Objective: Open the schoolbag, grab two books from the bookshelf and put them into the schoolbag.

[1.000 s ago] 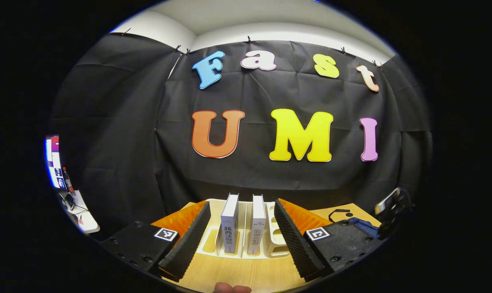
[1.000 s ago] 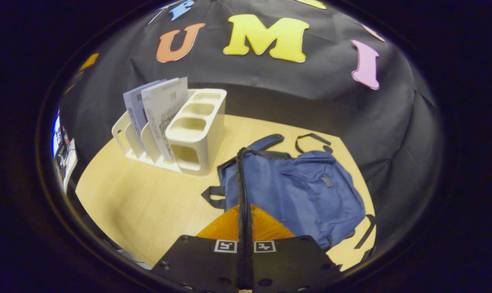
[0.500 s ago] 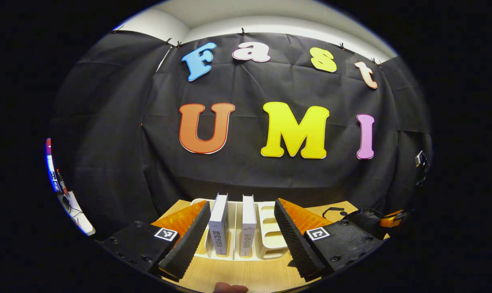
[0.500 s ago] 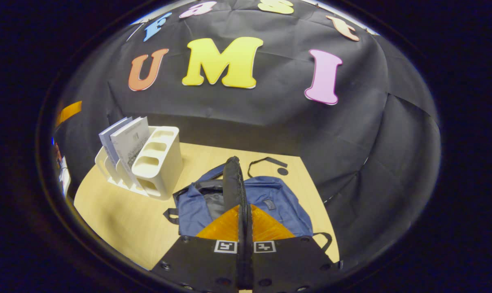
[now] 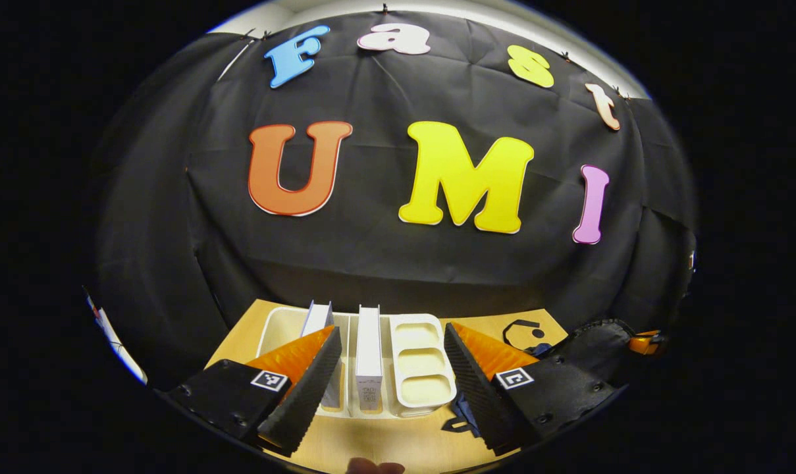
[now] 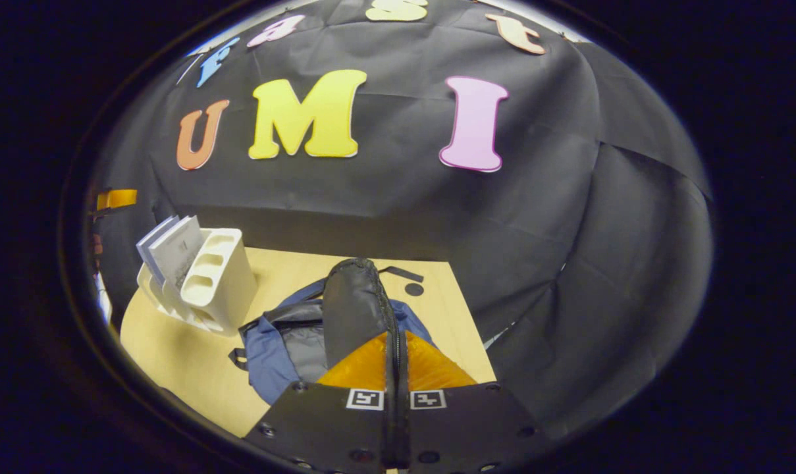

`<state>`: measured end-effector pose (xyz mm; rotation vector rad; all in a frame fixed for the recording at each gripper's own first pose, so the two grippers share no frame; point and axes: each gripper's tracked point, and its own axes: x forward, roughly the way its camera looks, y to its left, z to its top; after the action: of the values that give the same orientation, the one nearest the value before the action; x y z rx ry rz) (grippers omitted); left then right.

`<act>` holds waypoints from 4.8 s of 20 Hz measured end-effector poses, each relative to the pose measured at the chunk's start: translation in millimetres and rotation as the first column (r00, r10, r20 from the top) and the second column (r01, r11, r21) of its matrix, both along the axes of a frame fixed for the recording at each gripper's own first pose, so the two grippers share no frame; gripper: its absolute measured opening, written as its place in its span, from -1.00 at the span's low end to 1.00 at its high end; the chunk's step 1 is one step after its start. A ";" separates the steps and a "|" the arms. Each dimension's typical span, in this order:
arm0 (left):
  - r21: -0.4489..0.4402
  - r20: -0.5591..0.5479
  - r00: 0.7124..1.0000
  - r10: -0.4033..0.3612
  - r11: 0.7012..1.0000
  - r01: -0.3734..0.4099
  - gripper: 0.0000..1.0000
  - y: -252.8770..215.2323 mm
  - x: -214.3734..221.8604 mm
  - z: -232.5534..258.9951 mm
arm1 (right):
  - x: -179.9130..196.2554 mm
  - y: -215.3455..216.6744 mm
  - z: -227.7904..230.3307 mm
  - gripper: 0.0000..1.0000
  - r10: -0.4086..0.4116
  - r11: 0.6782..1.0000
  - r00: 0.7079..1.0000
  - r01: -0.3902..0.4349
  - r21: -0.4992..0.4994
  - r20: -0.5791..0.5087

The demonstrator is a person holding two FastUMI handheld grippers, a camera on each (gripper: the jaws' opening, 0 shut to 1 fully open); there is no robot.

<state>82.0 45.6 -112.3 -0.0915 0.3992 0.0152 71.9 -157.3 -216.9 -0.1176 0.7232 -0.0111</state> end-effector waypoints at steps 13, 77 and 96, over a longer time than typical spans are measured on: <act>-0.026 -0.590 0.803 -0.087 0.996 0.089 0.96 27.0 70.2 -93.9 | 9.3 -43.4 -10.3 -1.00 -0.028 0.999 1.000 0.028 0.034 -0.010; -0.783 -0.370 0.831 -0.415 0.621 -0.039 -0.18 -221.8 -134.4 -159.3 | -23.1 -22.0 -20.4 -1.00 0.043 0.999 0.999 -0.043 -0.015 -0.030; -0.844 -0.309 0.786 -0.535 0.535 0.033 -0.18 -360.7 -47.8 -253.6 | 3.0 -30.1 8.5 -1.00 0.065 0.998 0.998 -0.065 -0.017 -0.017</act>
<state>34.3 -315.1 -365.9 -0.9722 0.9845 -0.5218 74.8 -187.4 -208.4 -0.1576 0.7354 0.0457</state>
